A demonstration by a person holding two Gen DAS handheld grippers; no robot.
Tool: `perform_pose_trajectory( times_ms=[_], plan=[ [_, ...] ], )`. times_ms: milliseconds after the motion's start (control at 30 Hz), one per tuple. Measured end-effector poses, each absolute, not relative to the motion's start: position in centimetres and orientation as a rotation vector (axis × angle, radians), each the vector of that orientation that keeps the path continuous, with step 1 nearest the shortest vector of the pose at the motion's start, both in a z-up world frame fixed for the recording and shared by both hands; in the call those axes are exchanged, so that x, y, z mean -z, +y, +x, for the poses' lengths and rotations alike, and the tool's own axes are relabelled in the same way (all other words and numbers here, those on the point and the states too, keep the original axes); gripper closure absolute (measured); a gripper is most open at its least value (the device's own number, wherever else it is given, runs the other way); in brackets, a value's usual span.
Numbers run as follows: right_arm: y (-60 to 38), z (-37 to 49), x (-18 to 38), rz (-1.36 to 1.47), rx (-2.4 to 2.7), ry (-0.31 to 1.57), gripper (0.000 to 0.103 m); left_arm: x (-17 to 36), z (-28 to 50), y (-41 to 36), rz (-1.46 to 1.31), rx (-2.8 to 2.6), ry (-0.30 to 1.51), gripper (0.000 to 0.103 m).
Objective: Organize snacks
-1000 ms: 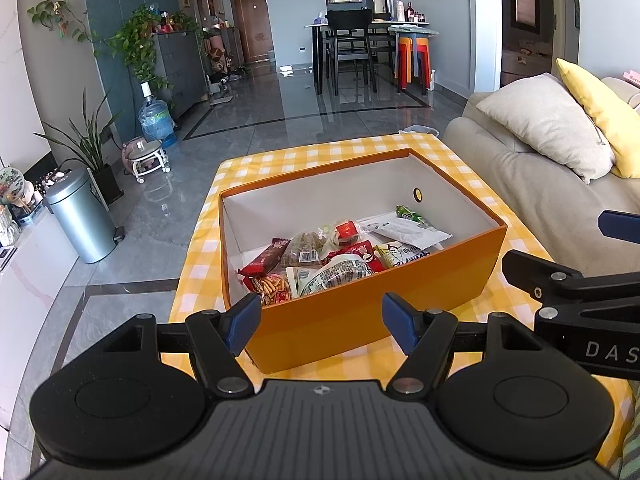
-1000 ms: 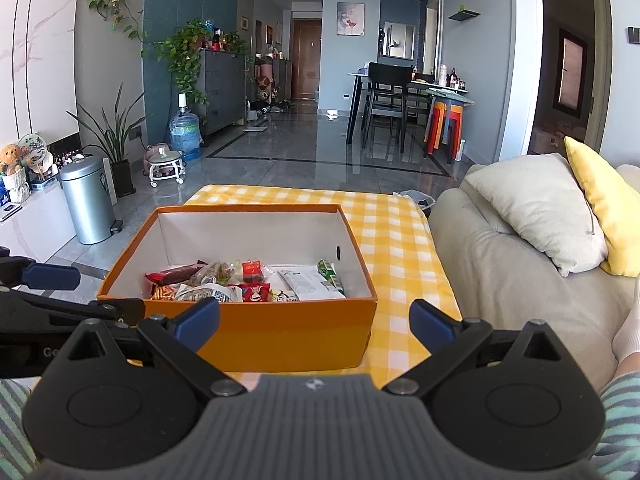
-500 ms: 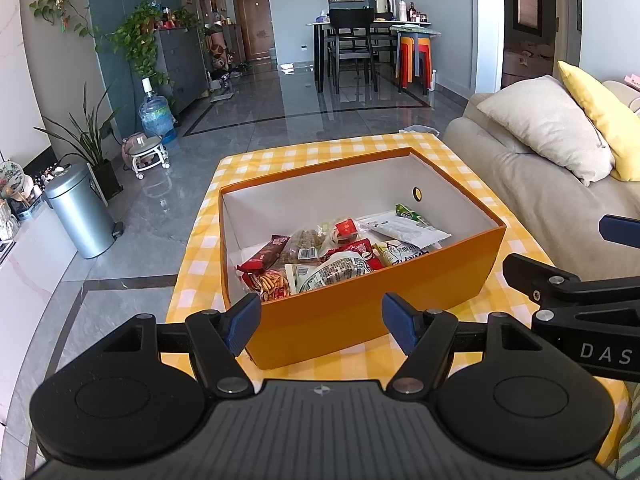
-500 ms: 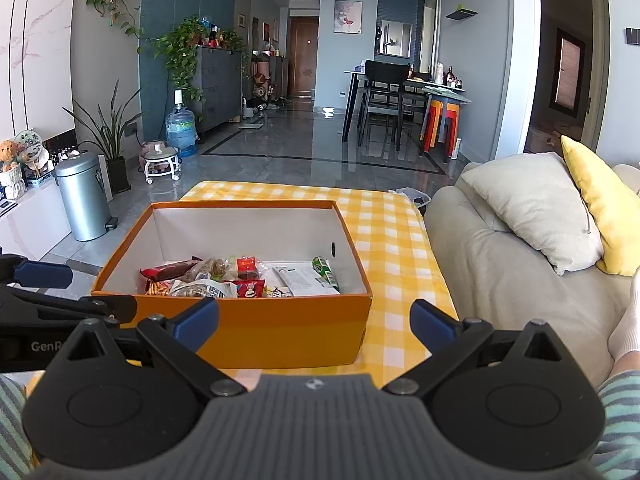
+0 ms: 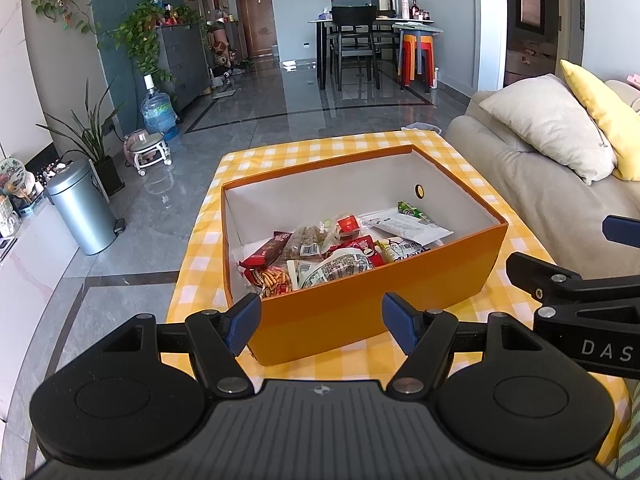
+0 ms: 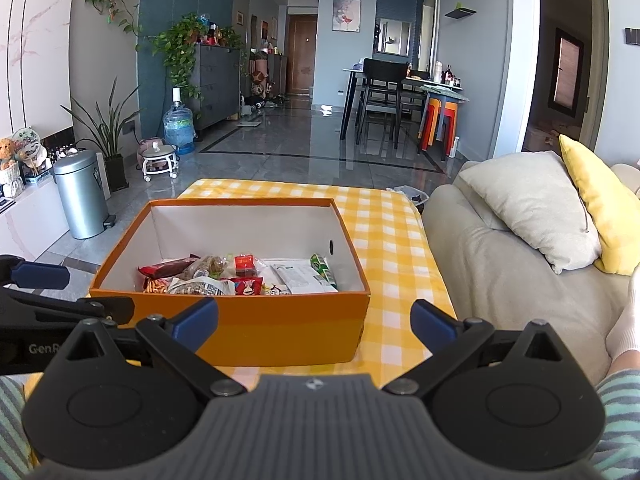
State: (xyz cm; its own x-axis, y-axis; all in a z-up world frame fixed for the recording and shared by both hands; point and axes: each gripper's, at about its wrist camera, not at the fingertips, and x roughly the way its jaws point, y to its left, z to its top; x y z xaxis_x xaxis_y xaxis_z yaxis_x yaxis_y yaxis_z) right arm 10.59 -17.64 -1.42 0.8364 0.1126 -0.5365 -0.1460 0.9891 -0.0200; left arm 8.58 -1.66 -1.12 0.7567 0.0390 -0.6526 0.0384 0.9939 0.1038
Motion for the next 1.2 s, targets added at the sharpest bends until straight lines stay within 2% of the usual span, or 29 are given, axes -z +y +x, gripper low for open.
perform_pose_trajectory(
  times_ms=[1200],
  plan=[
    [-17.51, 10.62, 1.59, -0.053, -0.136, 0.584, 0.004, 1.33, 8.66, -1.4, 0.116, -0.031, 0.732, 0.022]
  ],
)
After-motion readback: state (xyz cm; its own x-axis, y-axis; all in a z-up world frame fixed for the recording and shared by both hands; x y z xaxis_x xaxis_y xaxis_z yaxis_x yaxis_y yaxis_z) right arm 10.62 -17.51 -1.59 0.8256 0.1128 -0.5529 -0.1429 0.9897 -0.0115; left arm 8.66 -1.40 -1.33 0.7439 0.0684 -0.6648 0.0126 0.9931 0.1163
